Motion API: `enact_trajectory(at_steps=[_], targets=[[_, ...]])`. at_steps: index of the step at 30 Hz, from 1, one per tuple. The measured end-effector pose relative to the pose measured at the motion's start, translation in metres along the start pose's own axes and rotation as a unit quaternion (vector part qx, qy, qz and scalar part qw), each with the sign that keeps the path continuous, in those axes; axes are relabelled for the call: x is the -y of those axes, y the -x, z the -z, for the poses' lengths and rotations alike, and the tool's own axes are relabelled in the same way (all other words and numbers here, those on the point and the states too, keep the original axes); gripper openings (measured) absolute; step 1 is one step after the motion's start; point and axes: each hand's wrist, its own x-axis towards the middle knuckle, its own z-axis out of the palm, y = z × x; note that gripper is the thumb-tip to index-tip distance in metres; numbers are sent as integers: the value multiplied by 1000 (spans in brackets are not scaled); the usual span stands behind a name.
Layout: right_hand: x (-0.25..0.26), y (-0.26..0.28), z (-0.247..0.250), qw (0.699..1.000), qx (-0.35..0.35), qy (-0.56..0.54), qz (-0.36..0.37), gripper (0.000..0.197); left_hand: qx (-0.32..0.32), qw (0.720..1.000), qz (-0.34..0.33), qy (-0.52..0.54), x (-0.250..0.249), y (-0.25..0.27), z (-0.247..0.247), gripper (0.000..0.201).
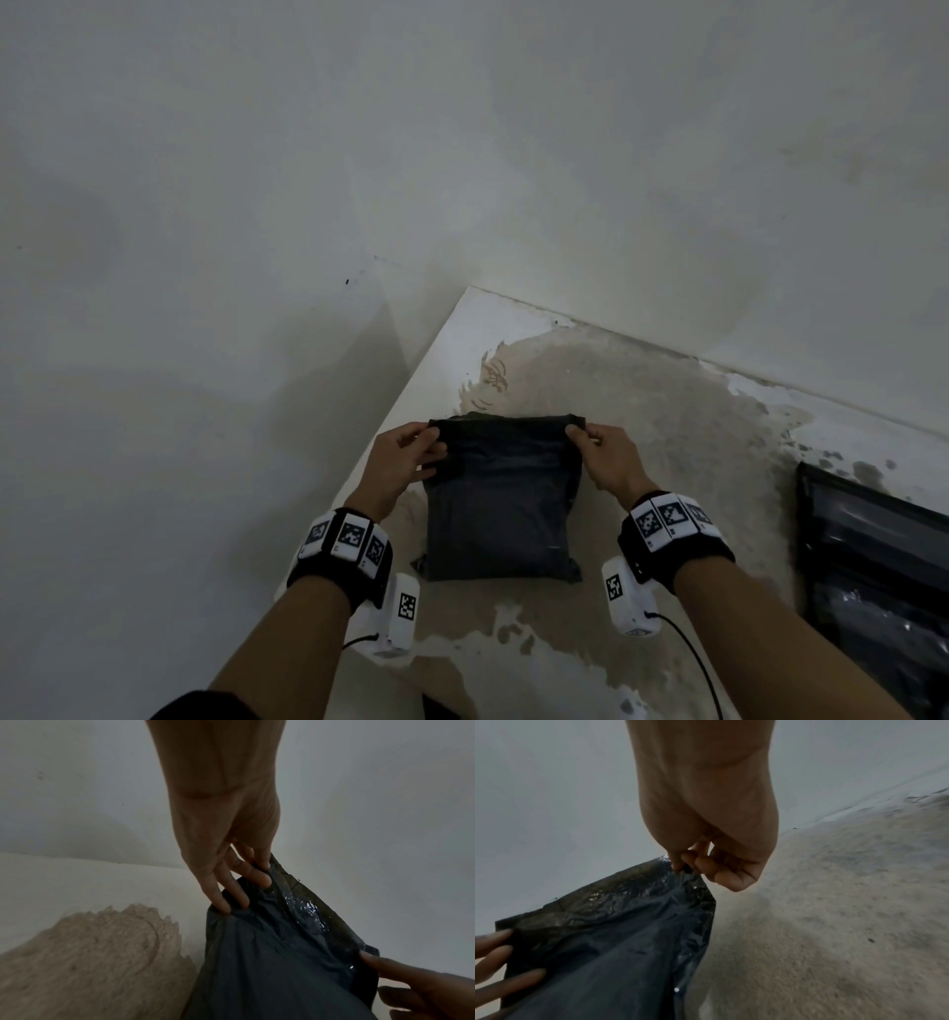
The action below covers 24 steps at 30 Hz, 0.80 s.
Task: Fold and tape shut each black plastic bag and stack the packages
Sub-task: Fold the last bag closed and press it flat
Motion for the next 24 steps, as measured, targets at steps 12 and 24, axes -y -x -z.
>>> enact_trajectory(at_steps=[12, 24], targets=[[7, 27, -1, 988, 33, -118, -92, 32, -10, 1000, -6, 26, 24, -2, 8, 11], [-2, 34, -8, 965, -9, -243, -98, 9, -42, 995, -64, -69, 22, 1, 2, 18]])
